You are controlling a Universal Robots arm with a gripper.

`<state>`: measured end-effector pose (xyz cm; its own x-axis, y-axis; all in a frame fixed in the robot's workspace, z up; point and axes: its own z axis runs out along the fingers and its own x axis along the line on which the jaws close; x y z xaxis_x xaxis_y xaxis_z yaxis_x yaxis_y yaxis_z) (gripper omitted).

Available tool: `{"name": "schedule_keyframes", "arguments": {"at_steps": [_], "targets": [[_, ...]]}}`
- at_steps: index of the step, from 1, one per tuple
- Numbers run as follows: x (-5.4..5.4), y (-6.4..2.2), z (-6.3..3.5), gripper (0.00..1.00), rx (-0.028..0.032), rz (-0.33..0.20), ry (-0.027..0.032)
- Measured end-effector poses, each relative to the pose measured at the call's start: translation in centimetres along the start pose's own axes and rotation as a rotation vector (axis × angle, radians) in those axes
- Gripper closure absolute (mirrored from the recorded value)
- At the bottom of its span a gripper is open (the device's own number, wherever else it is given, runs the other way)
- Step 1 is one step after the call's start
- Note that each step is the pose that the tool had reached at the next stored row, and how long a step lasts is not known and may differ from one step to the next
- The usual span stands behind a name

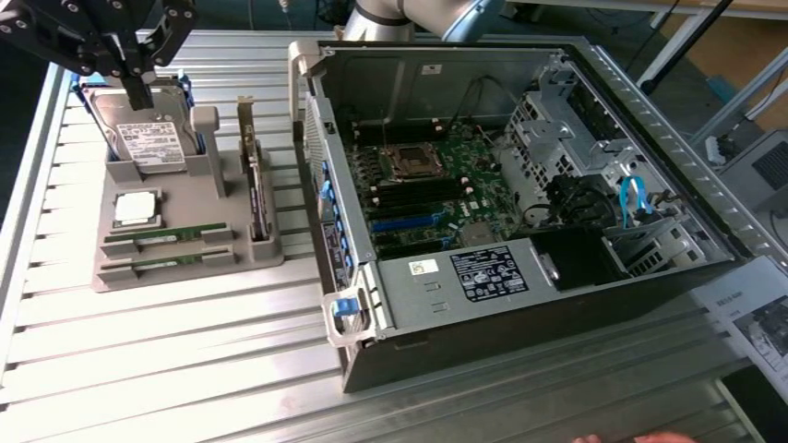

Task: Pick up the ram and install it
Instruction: 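Pick up the ram and move it above insertion slot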

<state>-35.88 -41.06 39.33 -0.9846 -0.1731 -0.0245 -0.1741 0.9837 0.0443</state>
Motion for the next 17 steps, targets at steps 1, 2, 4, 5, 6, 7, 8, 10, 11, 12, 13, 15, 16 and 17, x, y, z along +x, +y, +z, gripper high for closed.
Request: {"name": "schedule_keyframes", "arguments": {"at_steps": [1,2,4,5,6,7,8,10,11,12,13,15,16,17], "targets": [[0.0,0.0,0.0,0.9,-0.0003,-0.01,0.0005],[0.0,0.0,0.0,0.9,-0.0005,-0.02,0.0008],[0.0,0.0,0.0,0.9,-0.001,-0.04,0.0017],[0.0,0.0,0.0,0.9,-0.0012,-0.049,0.0022],[0.0,0.0,0.0,0.9,-0.0014,-0.059,0.0026],[0.0,0.0,0.0,0.9,-0.0017,-0.068,0.003],[0.0,0.0,0.0,0.9,-0.0019,-0.077,0.0034],[0.0,0.0,0.0,0.9,-0.0024,-0.097,0.0043],[0.0,0.0,0.0,0.9,-0.0026,-0.107,0.0047],[0.0,0.0,0.0,0.9,-0.0031,-0.126,0.0055],[0.0,0.0,0.0,0.9,-0.0034,-0.137,0.0061],[0.0,0.0,0.0,0.9,-0.0038,-0.156,0.0069],[0.0,0.0,0.0,0.9,-0.0041,-0.167,0.0074],[0.0,0.0,0.0,0.9,-0.0044,-0.178,0.0079]]}}
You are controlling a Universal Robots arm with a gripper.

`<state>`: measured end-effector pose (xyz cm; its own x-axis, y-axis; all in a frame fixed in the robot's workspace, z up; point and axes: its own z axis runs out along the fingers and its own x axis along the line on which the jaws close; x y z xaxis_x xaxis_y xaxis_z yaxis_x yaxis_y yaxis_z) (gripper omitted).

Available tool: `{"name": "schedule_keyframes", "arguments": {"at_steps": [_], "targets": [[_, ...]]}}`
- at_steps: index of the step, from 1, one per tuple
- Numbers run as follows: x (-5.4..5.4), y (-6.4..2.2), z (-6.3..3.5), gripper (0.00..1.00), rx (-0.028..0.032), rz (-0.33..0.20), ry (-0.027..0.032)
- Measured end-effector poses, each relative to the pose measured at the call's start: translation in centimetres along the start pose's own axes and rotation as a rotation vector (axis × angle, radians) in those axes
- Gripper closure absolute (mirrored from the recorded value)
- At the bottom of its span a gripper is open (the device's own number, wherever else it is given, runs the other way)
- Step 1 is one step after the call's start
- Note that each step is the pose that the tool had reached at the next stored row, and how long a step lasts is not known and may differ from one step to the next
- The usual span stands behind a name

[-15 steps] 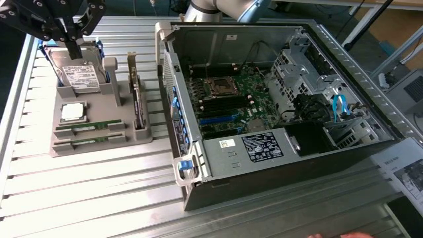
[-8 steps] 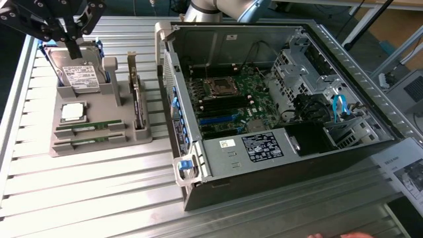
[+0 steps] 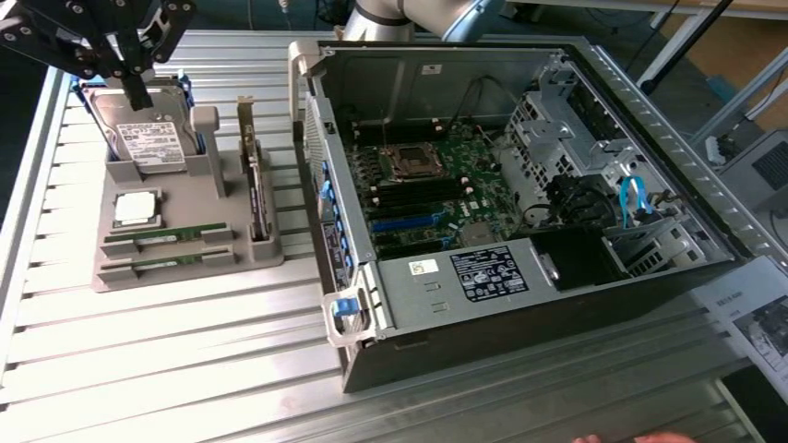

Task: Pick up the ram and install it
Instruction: 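Pick up the ram and move it above insertion slot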

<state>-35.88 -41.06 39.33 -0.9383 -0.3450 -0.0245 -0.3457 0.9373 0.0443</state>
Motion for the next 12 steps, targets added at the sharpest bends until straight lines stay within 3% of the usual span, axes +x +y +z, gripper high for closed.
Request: {"name": "schedule_keyframes", "arguments": {"at_steps": [12], "targets": [[0.0,0.0,0.0,0.9,-0.0031,-0.127,0.0057]]}}
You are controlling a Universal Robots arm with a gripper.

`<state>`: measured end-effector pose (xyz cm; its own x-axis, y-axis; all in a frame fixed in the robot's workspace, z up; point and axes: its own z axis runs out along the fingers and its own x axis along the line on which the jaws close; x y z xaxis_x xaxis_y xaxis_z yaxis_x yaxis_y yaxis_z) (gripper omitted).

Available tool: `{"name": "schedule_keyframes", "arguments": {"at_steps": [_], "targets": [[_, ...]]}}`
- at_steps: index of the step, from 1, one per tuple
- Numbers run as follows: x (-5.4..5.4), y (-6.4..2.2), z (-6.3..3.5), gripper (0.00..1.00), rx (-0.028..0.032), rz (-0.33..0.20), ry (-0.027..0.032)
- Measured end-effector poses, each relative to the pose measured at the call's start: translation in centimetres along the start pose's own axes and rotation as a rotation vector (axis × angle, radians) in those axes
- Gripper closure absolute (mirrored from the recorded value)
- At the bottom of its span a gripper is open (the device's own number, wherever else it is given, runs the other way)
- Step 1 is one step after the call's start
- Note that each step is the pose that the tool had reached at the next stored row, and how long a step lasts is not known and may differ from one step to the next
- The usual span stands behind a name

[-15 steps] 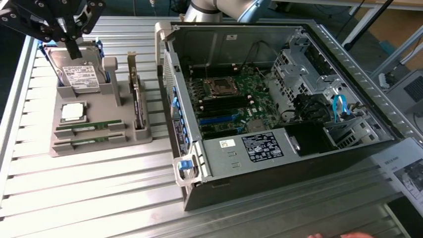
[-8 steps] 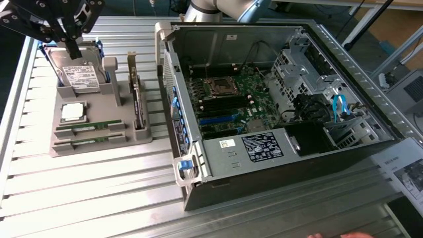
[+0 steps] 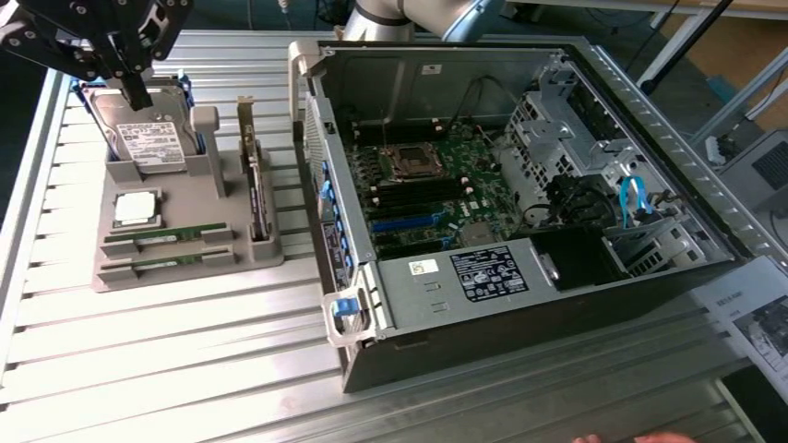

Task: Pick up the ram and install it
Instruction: 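Pick up the ram and move it above insertion slot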

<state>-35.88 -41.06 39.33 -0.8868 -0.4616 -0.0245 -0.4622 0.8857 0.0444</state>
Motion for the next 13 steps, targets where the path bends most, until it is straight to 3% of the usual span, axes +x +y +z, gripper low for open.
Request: {"name": "schedule_keyframes", "arguments": {"at_steps": [13], "targets": [[0.0,0.0,0.0,0.9,-0.0034,-0.14,0.0062]]}}
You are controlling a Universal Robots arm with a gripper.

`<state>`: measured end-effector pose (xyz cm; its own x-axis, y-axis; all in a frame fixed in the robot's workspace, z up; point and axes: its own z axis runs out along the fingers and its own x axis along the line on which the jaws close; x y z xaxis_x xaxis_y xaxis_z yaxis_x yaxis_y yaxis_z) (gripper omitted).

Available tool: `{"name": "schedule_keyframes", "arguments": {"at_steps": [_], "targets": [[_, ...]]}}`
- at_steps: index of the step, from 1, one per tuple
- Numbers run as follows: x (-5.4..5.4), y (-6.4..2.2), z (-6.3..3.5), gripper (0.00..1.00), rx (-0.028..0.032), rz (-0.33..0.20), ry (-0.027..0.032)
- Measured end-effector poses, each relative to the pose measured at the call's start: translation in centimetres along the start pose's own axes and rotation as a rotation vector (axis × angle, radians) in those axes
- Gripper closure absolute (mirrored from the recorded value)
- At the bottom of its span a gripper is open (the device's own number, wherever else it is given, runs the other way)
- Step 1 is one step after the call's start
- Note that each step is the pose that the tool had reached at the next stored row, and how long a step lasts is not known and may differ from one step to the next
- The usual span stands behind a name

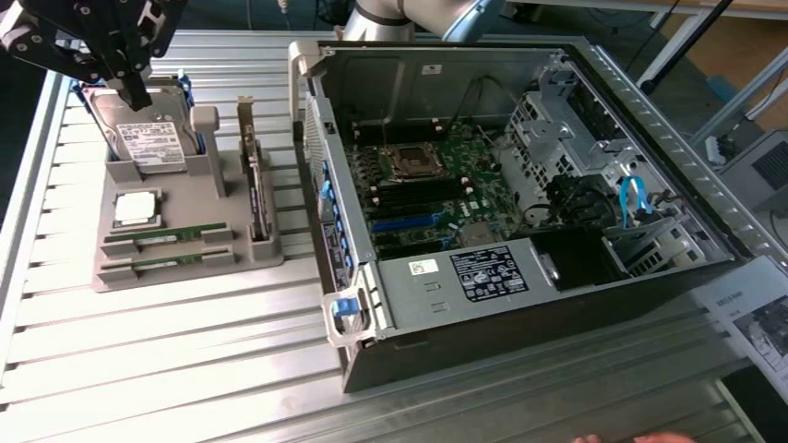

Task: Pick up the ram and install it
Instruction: 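Pick up the ram and move it above insertion slot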

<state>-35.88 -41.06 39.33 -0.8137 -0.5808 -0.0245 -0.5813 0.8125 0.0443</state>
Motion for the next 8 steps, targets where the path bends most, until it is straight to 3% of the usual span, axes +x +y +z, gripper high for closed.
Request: {"name": "schedule_keyframes", "arguments": {"at_steps": [8], "targets": [[0.0,0.0,0.0,0.9,-0.0024,-0.097,0.0043]]}}
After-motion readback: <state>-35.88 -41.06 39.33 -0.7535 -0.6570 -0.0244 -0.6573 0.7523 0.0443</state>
